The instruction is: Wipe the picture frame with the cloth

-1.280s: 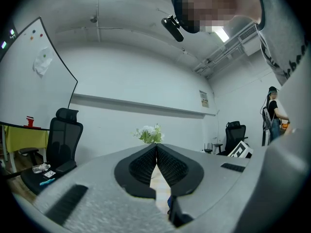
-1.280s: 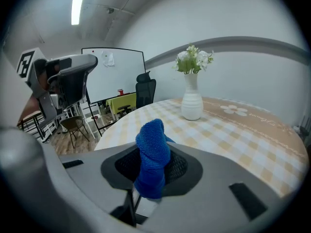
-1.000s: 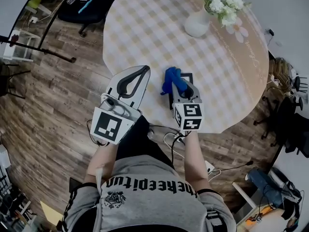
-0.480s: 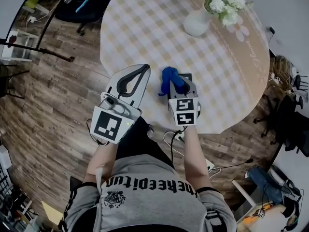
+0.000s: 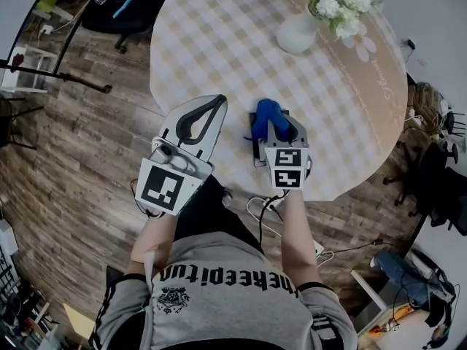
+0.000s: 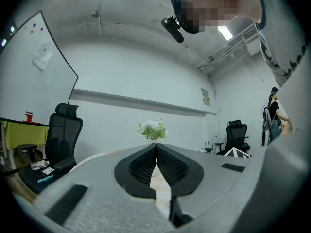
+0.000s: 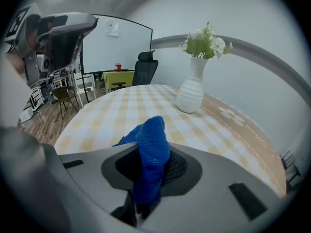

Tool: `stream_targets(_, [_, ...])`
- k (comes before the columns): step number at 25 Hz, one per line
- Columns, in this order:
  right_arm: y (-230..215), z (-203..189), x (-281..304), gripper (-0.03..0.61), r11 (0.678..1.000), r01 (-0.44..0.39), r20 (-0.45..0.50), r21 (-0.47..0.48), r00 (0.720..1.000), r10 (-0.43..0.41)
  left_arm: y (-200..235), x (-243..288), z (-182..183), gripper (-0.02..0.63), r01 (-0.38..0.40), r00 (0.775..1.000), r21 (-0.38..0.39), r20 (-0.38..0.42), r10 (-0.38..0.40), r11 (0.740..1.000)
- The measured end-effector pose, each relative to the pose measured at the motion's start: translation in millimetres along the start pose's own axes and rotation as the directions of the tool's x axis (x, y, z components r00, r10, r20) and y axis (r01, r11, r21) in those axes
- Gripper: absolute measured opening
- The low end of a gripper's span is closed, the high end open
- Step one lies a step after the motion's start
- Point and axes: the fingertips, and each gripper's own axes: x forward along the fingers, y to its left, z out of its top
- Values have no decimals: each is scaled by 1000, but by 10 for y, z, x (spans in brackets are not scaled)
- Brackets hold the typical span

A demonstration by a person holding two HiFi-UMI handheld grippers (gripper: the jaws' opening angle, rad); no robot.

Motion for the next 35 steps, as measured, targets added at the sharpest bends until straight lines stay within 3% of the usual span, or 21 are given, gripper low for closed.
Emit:
stream_targets(18, [-346,-80,-163,86,994,77,4,84,997,-77,-7,-25,26,17,6,1000,-8,7,-6,1000])
stream_targets(35, [-266,-322,-409,87,990,40,-10,133,999,-39,-149,-111,87,17,18,1000,-6,26,-17,1000])
